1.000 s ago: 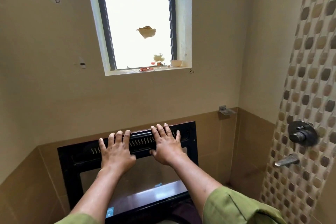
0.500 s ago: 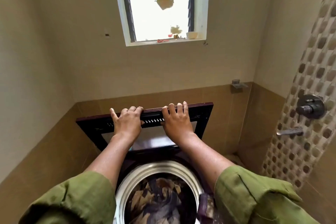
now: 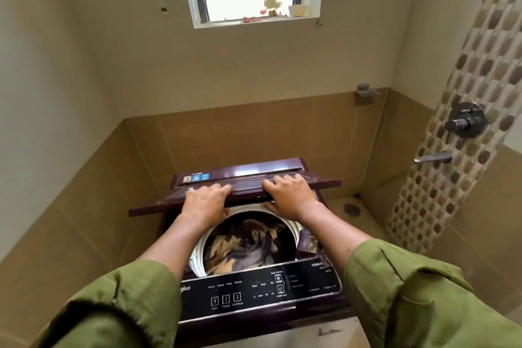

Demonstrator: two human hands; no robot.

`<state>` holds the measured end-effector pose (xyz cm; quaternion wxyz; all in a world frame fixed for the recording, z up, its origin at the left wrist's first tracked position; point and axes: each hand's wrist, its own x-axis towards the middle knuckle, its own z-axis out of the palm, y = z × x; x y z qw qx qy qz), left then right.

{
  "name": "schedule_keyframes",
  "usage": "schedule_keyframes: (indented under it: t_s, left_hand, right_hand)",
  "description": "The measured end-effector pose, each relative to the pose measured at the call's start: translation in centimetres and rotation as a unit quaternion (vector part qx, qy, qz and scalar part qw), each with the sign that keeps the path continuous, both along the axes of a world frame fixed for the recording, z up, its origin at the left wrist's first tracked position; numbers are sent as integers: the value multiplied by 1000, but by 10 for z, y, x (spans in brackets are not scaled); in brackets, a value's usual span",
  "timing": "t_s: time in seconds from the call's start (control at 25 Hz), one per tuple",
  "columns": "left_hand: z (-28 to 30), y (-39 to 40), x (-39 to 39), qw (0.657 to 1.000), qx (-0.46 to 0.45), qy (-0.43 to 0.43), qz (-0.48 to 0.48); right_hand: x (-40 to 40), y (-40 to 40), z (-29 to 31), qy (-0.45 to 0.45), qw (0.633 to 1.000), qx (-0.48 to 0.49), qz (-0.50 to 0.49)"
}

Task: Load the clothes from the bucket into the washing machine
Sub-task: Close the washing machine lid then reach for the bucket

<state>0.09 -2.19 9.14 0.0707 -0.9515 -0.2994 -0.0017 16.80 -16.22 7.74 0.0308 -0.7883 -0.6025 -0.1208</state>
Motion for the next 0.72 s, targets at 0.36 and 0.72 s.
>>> schedule_keyframes:
  t_s: [0.36,0.72]
  left_hand:
    - [-125,-36,-30,977,-173,121,42]
    - [-137,0,-5,949,-232,213,-22]
  right_hand:
    - [-40,-51,-119,127,978,-157,-58]
    - [-48,-52,-142,137,981,-102,-97]
